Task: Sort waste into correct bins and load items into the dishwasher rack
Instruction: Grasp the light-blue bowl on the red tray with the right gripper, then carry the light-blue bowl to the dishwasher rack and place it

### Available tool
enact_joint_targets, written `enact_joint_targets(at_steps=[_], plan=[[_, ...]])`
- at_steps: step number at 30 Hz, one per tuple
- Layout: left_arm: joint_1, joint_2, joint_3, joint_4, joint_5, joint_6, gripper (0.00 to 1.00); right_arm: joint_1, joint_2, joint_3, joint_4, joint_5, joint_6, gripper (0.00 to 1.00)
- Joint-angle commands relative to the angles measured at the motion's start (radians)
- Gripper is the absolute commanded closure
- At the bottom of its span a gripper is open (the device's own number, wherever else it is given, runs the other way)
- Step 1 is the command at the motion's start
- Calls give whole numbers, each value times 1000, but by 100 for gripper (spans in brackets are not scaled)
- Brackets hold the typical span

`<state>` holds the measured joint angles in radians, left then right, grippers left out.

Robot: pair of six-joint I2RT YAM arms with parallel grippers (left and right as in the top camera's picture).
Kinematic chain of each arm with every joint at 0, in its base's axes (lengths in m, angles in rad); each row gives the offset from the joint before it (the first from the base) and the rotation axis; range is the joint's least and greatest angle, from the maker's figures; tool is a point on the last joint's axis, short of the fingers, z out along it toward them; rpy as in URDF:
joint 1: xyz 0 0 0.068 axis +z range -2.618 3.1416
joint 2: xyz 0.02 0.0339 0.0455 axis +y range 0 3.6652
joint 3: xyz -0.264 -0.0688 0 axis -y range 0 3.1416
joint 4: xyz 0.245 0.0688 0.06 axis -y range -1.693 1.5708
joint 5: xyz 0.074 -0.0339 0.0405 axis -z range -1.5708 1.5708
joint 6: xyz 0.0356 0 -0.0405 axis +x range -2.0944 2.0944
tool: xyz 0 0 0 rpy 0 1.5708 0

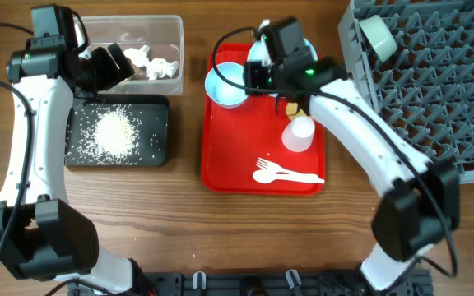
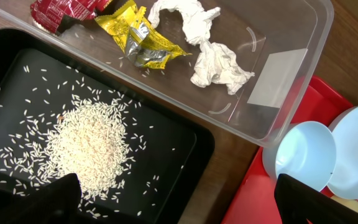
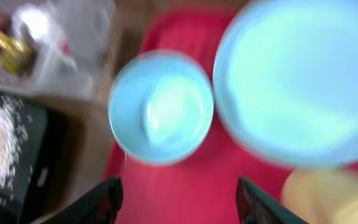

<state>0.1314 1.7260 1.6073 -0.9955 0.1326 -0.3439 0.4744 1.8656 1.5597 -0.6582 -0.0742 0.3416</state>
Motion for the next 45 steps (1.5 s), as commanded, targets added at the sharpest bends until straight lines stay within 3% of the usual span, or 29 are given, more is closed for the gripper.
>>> enact_joint_targets(at_steps=[1, 6, 14, 20, 22, 23, 31, 34, 39, 43, 45], plan=[[3, -2, 5, 0, 5, -12, 0, 11, 103, -11, -23, -107, 164, 43], [3, -2, 5, 0, 5, -12, 0, 24, 204, -11, 17, -92, 187, 59], [3, -2, 5, 0, 5, -12, 0, 27, 252, -11, 112, -18, 182, 61], [3, -2, 5, 0, 5, -12, 0, 23, 289, -11, 122, 0, 180, 72], [3, -2, 5, 0, 5, -12, 0, 19, 289, -11, 123, 16, 178, 80], [3, -2, 5, 0, 5, -12, 0, 19, 289, -11, 124, 36, 178, 94], [3, -2, 5, 0, 5, -12, 0, 19, 181, -4, 122, 132, 70, 96], [3, -2, 5, 0, 5, -12, 0, 19, 36, -2, 105, 279, -47, 96], [3, -2, 5, 0, 5, -12, 0, 13, -195, -2, 109, 843, -293, 96], [3, -2, 5, 0, 5, -12, 0, -63, -236, -2, 173, 1123, -561, 96], [3, -2, 5, 0, 5, -12, 0, -129, -233, -14, 172, 1179, -589, 96]])
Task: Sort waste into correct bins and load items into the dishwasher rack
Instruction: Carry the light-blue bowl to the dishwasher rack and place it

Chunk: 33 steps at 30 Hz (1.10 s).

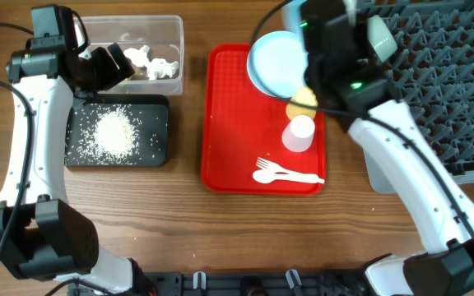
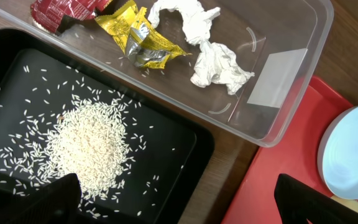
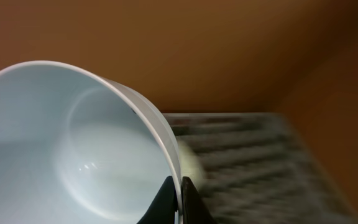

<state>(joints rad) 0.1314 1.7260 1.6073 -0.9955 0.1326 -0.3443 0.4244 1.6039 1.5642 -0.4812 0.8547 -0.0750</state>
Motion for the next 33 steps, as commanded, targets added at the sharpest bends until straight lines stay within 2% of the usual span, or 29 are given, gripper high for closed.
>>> enact_joint_targets(at_steps=[1, 4, 8, 10, 16, 21, 33], plan=[[3, -2, 5, 0, 5, -12, 0, -106, 29, -25, -5, 264, -175, 96], [3, -2, 5, 0, 5, -12, 0, -204, 31, -48, 79, 362, -201, 96], [3, -2, 5, 0, 5, -12, 0, -319, 45, -72, 101, 345, -346, 96], [3, -2, 5, 0, 5, -12, 0, -348, 50, -106, 108, 345, -342, 96], [3, -2, 5, 0, 5, -12, 0, -370, 124, -184, 137, 350, -423, 96], [3, -2, 5, 0, 5, -12, 0, -367, 190, -198, 139, 409, -420, 96], [3, -2, 5, 0, 5, -12, 0, -352, 269, -201, 114, 377, -362, 96]])
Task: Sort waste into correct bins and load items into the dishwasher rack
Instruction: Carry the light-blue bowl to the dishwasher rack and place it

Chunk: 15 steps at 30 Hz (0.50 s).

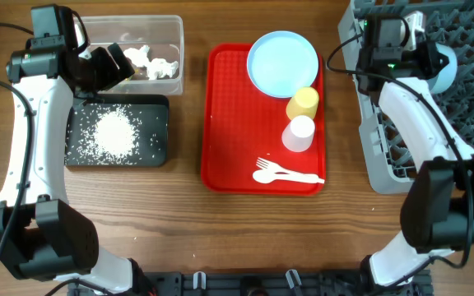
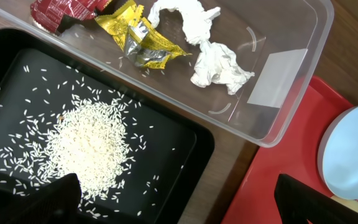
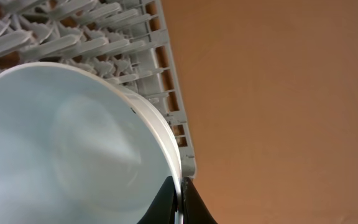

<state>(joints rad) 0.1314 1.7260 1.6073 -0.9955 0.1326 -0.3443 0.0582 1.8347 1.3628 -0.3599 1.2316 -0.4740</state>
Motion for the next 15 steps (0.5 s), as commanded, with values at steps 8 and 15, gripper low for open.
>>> enact_joint_targets(at_steps=[8, 15], plan=[[3, -2, 5, 0, 5, -12, 0, 23, 71, -47, -8, -46, 109, 96], [3, -2, 5, 0, 5, -12, 0, 84, 71, -47, -20, -132, 116, 91]])
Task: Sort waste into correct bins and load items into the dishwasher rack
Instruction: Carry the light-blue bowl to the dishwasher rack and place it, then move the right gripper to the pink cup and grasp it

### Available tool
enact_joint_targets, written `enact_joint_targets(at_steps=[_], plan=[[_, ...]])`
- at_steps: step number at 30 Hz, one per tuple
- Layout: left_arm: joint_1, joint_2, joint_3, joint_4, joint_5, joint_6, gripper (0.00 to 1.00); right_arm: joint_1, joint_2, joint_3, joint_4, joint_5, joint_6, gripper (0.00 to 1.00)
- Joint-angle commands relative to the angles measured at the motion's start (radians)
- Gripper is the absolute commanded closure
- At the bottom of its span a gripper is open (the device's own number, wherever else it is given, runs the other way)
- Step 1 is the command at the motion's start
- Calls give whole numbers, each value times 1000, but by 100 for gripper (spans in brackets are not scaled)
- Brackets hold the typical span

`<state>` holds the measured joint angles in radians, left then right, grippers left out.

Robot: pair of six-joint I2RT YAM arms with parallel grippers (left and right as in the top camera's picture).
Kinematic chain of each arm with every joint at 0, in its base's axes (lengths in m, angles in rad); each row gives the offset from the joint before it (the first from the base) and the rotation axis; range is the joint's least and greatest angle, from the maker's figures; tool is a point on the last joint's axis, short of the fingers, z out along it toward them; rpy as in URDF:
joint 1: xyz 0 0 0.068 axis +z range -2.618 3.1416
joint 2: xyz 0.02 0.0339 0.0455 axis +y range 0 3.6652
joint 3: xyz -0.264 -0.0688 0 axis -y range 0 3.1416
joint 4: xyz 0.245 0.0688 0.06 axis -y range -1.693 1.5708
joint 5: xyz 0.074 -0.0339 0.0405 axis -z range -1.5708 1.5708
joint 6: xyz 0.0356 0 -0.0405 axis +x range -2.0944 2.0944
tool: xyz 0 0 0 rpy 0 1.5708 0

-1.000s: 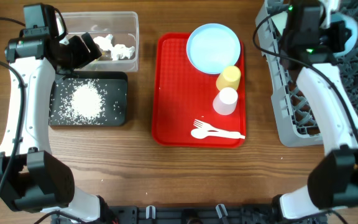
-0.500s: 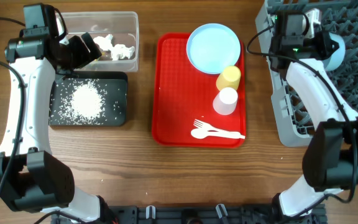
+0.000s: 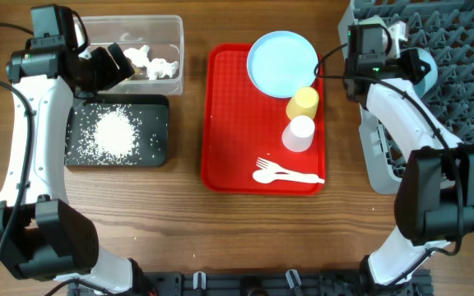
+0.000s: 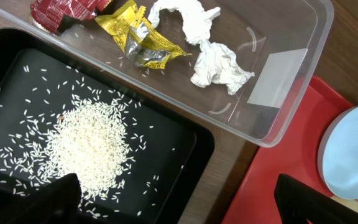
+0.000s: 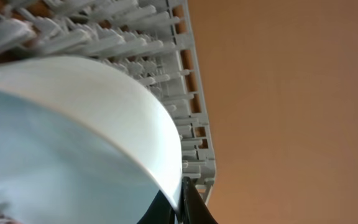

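Note:
My right gripper (image 3: 403, 54) is shut on the rim of a light blue bowl (image 3: 421, 69), held on its side over the left end of the grey dishwasher rack (image 3: 467, 123). The right wrist view shows the bowl (image 5: 73, 137) filling the left, its rim pinched between the fingers of the gripper (image 5: 182, 208), with the rack's tines (image 5: 135, 37) behind it. My left gripper (image 3: 109, 66) is open and holds nothing, between the clear bin (image 3: 171, 33) and the black tray of rice (image 3: 155, 148). From the left wrist, that gripper (image 4: 179, 210) has its fingertips (image 4: 61, 198) spread wide.
The red tray (image 3: 237, 123) carries a light blue plate (image 3: 282, 64), a yellow cup (image 3: 302, 103), a white cup (image 3: 298, 133) and a white fork and spoon (image 3: 286, 174). In the clear bin lie wrappers (image 4: 132, 40) and crumpled tissues (image 4: 213, 62).
The bowl in my right gripper has shifted a little to the left over the rack's left end and turned more on its side. The left arm has not moved.
My right gripper was open above the bowl, which stood on the red tray beside the plate. Then it was shut on the bowl's rim, up near the rack. Then it held the bowl over the rack, and now holds it there on its side.

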<state>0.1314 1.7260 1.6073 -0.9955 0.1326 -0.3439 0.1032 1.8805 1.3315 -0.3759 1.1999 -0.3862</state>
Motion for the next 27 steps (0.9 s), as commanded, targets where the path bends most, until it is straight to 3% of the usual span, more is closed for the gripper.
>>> enact_joint_targets(at_steps=[1, 3, 4, 9, 11, 15, 20, 24, 27], plan=[[3, -2, 5, 0, 5, -12, 0, 55, 26, -16, -18, -114, 27, 81], [3, -2, 5, 0, 5, -12, 0, 81, 26, -16, -76, -127, 27, 49], [3, -2, 5, 0, 5, -12, 0, 92, 26, -16, -101, -140, 27, 38], [3, -2, 5, 0, 5, -12, 0, 145, 25, -16, -202, -155, 85, 19], [3, -2, 5, 0, 5, -12, 0, 171, 25, -16, -241, -155, 110, 6], [3, -2, 5, 0, 5, -12, 0, 194, 10, -14, -238, -155, 130, 1], [3, -2, 5, 0, 5, -12, 0, 205, -70, 50, -235, -190, 225, 0], [3, -2, 5, 0, 5, -12, 0, 236, -186, 159, -259, -426, 298, 0], [3, -2, 5, 0, 5, -12, 0, 265, -240, 271, -320, -798, 438, 1]])
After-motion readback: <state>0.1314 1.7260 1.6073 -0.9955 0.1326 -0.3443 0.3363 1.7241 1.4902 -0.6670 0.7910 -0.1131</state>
